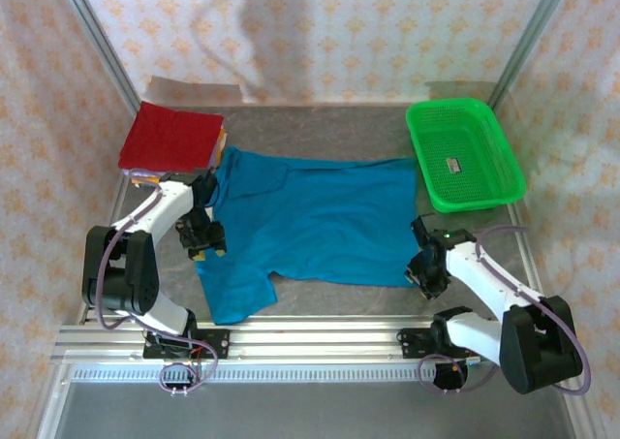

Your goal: Fold and stack the t-shirts

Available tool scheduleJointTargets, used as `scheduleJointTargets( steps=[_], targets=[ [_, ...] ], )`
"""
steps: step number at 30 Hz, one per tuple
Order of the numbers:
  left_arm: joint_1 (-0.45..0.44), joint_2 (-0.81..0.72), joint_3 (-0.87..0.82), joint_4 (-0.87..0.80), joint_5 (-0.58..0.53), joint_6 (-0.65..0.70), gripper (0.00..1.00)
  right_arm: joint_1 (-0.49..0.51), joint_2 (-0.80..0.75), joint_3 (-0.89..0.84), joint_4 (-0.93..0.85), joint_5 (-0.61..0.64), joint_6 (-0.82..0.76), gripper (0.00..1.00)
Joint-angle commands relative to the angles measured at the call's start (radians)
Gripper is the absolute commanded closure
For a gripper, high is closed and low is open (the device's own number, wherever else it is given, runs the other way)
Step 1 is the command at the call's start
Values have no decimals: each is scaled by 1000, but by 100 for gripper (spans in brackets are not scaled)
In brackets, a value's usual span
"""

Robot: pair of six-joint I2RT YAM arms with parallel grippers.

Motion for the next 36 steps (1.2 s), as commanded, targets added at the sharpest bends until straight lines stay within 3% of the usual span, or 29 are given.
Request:
scheduleJointTargets(
  steps=[1,7,13,21,25,30,36],
  targets=[
    [8,-41,-20,-41,-8,-5,57,3,-26,5,37,12,45,61],
    [17,-53,-20,-50,12,-19,57,-9,-45,-37,98,32,60,63],
    [23,-52,2,-106,-55,-27,57,-12,-39,-47,135,43,57,70],
    [40,-45,15,-148,-102,-28,57,-14,-59,1,79,106,18,92],
    [57,-35,4,-133,-111,-32,57,-50,-58,23,65,117,-20,97],
    [117,-4,-53,-3,38,-73,61,-78,-55,34,70,110,-55,99],
    [142,37,-74,67,69,-106,62,-82,-45,59,71,90,-82,100]
  ],
)
